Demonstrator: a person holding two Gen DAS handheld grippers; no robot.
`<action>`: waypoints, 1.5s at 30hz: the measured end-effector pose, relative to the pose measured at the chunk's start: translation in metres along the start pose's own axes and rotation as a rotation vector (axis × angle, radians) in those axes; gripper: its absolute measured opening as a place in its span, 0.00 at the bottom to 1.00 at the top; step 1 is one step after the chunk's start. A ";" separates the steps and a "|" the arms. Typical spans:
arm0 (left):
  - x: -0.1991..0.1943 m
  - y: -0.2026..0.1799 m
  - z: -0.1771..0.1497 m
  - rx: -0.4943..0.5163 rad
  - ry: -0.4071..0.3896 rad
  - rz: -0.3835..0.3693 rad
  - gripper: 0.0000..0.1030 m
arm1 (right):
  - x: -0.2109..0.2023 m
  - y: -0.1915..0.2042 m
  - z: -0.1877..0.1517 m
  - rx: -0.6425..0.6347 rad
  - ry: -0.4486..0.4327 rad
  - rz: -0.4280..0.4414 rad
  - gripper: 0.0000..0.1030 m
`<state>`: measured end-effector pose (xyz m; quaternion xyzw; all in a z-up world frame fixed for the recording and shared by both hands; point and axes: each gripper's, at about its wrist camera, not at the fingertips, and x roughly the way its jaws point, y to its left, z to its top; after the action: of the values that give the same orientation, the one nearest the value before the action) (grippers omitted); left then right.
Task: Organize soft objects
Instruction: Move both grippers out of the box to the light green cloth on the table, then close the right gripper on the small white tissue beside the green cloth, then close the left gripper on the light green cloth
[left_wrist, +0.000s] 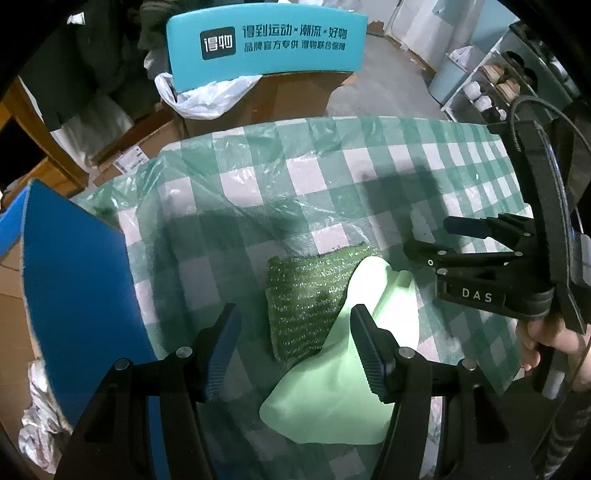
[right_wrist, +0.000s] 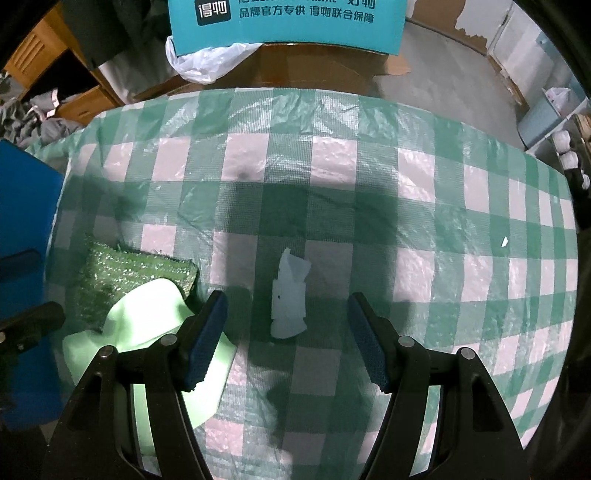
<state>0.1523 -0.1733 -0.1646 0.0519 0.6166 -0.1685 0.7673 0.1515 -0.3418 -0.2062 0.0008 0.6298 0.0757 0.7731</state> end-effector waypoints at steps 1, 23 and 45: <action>0.002 -0.001 0.001 -0.001 0.001 -0.002 0.61 | 0.001 0.001 0.000 -0.001 0.001 -0.001 0.65; 0.008 -0.017 -0.009 0.016 0.030 -0.021 0.65 | 0.001 0.003 -0.005 -0.011 0.002 0.002 0.17; 0.029 -0.050 -0.046 0.051 0.112 -0.012 0.69 | -0.045 0.000 -0.046 0.004 -0.052 0.059 0.16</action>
<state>0.0988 -0.2125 -0.1967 0.0769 0.6543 -0.1854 0.7291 0.0984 -0.3512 -0.1720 0.0229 0.6093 0.0974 0.7866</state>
